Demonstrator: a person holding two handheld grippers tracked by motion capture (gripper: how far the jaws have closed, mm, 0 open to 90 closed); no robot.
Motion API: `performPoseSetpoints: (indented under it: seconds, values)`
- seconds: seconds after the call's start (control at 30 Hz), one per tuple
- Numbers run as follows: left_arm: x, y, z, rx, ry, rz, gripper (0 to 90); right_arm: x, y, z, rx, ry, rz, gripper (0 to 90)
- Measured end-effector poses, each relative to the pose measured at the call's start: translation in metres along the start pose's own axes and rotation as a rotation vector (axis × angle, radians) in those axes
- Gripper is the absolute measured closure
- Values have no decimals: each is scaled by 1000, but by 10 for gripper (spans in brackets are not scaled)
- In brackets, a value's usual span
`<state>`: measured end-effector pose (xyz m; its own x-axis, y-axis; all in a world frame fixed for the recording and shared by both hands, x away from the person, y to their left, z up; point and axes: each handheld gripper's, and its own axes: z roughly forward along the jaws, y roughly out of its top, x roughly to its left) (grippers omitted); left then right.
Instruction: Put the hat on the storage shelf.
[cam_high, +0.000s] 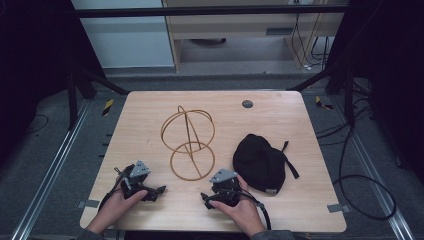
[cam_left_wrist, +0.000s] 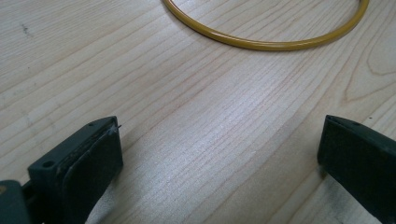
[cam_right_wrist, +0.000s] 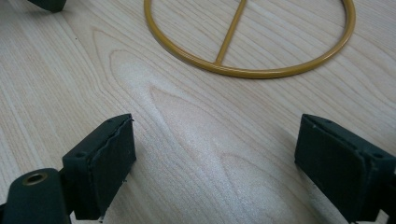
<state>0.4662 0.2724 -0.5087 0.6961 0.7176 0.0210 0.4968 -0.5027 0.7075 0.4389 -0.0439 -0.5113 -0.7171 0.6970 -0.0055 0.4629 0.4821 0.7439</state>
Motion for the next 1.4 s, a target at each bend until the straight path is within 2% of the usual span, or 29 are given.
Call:
performPoseSetpoints:
  seconds: [0.2, 0.47, 0.5, 0.7, 0.77, 0.87, 0.9, 0.93, 0.97, 1.07, 1.13, 1.23, 1.27, 1.33, 1.4]
  values:
    - [0, 0, 0, 0, 0, -1, 0, 0, 0, 0, 0, 0, 0, 123]
    - [0, 0, 0, 0, 2, 0, 0, -1, 0, -1, 2, -23, 21, 127]
    - [0, 0, 0, 0, 1, -1, 0, 0, 1, -5, 13, -25, 21, 146]
    - [0, 0, 0, 0, 0, -1, 0, 3, 9, -23, -41, -40, 19, 145]
    - [-1, 0, 0, -3, 0, -5, 0, 2, 12, -36, -77, -51, 23, 144]
    - [-1, 0, 0, -2, -1, -4, 0, 3, 11, -42, -88, -59, 24, 144]
    - [-1, 0, 0, -1, 0, -4, 0, 3, 13, -48, -84, -85, 10, 146]
    - [-1, 0, 0, -1, 0, -4, 0, 3, 13, -48, -84, -85, 10, 146]
    - [-1, 0, -1, -1, -1, -3, 0, 5, 16, -54, -75, -112, -23, 147]
    - [-1, 0, -1, 0, -2, -1, 0, 6, 24, -63, -55, -149, -57, 149]
    - [0, 0, -1, 0, -2, -1, 0, 4, 32, -71, -27, -191, -90, 150]
    - [0, 0, -1, -1, -2, -1, 0, 0, 38, -78, -2, -218, -106, 152]
    - [0, 0, -1, -1, -2, -1, 0, -7, 44, -87, 30, -241, -116, 152]
    - [0, 0, -1, 0, -2, -1, 0, -15, 48, -95, 64, -256, -123, 147]
    - [0, 0, -1, 0, -2, -1, 0, -22, 51, -103, 81, -268, -119, 146]
